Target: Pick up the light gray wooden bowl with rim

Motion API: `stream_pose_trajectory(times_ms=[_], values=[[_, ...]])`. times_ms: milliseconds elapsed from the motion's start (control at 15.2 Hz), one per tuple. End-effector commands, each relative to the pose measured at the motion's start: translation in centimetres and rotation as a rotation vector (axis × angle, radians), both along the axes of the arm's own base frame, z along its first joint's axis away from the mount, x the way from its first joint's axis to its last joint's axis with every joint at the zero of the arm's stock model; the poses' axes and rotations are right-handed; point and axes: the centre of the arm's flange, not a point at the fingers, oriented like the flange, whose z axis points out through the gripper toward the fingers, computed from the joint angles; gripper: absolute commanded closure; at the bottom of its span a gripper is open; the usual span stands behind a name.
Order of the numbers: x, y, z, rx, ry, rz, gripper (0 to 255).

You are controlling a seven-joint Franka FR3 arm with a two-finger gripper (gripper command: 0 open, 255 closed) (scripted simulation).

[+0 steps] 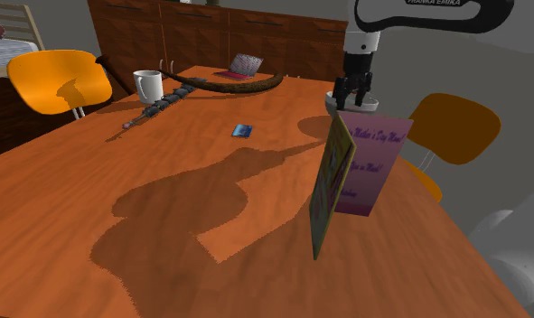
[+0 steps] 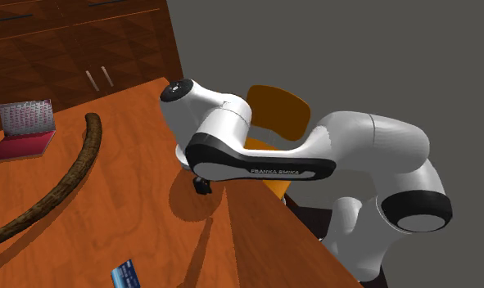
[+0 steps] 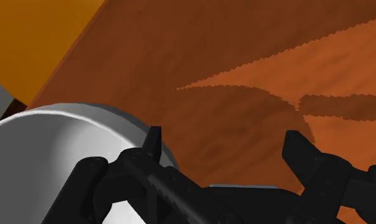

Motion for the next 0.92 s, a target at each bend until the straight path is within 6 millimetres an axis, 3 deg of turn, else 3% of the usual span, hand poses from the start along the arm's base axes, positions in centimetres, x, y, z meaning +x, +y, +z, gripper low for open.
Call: stream_pose_trajectory(times_ms=[0,132,198,660,792,858], values=[[2.3,-0.8,0.7,-0.017,-0.004,0.006,0],[4.5,-1.5,1.7,-0.033,-0.009,0.013,0],[4.5,-1.5,1.8,-0.033,-0.009,0.013,0],[4.5,-1.5,-2.2,-0.033,-0.009,0.013,0],[4.5,-1.5,-2.2,-0.033,-0.009,0.013,0],[4.7,-1.8,-2.2,-0.033,-0.009,0.013,255]])
